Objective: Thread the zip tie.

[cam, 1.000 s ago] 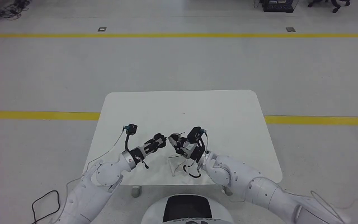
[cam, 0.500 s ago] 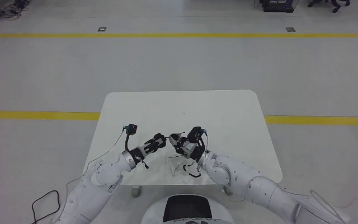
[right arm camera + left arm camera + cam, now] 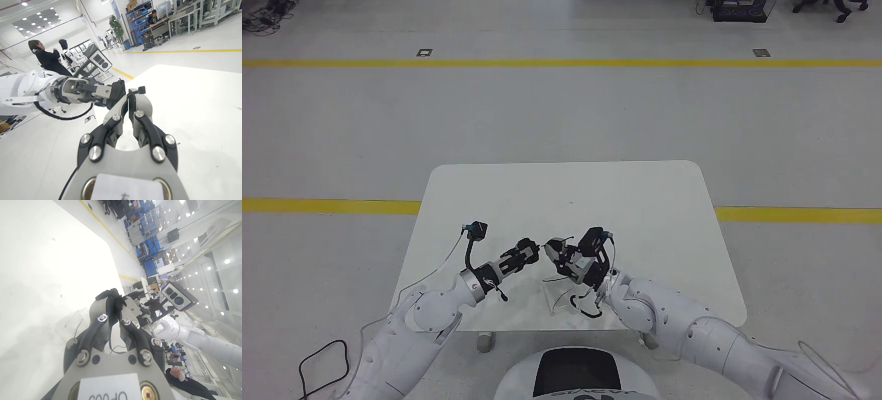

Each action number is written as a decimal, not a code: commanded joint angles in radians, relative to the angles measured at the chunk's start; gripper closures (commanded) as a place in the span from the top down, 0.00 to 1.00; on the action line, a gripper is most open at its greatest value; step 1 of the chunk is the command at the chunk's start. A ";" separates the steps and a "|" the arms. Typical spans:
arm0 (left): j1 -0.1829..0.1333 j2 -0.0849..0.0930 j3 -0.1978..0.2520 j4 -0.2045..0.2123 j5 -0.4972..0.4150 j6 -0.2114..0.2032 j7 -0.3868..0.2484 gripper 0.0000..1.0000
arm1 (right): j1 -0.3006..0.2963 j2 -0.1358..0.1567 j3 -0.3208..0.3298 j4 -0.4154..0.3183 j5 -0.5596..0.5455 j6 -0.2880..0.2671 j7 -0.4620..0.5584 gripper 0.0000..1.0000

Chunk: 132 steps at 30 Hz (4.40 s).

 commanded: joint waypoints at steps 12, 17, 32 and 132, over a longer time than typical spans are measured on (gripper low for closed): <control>0.000 0.000 0.000 0.000 0.000 0.000 0.000 0.00 | 0.004 -0.004 -0.004 0.006 0.009 0.000 0.010 0.00; 0.000 0.000 0.000 0.000 0.000 0.000 0.000 0.00 | 0.007 -0.007 -0.008 0.011 0.014 0.000 0.008 0.00; 0.000 0.000 0.000 0.000 0.000 0.000 0.000 0.00 | 0.013 -0.009 -0.018 0.015 0.012 0.000 -0.003 0.00; 0.000 0.000 0.000 0.000 0.000 0.000 0.000 0.00 | 0.038 -0.031 -0.050 0.059 0.029 0.000 -0.045 0.20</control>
